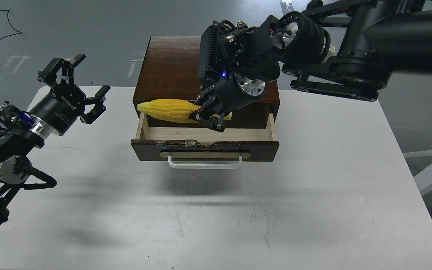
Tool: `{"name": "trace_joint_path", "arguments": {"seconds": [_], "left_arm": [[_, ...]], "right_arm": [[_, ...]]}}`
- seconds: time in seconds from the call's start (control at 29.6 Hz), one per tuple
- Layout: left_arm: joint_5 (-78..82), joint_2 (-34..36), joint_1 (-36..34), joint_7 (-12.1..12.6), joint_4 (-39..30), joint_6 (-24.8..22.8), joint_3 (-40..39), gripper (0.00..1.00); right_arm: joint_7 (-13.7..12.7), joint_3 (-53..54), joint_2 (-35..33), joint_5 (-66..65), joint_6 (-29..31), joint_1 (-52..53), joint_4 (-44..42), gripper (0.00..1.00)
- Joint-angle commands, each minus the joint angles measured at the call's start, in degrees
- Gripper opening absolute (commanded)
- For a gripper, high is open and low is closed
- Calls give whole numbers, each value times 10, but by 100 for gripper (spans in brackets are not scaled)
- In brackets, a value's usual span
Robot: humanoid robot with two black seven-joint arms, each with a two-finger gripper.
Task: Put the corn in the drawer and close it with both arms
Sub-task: 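Lift the corn cob and carry it over the open drawer, then lower the corn cob into the drawer and open the right gripper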
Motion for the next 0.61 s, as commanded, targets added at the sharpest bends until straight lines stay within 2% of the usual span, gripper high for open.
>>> {"name": "trace_joint_path", "arguments": {"seconds": [0.0, 0.2, 0.41, 0.47, 0.57], "left_arm": [[0, 2, 0, 0, 0, 0, 0, 99], [0, 2, 0, 0, 0, 0, 0, 99], [0, 1, 0, 0, 0, 0, 0, 99], [0, 1, 0, 0, 0, 0, 0, 99], [0, 1, 0, -1, 0, 0, 0, 99]], "right_arm": [[0, -3, 4, 1, -3, -12, -14, 20], [0, -11, 0, 1, -3, -27, -19, 25], [0, -18, 1, 1, -6, -29, -23, 54], [0, -18, 1, 1, -6, -29, -24, 69], [0, -18, 1, 1, -7, -29, -24, 77]]}}
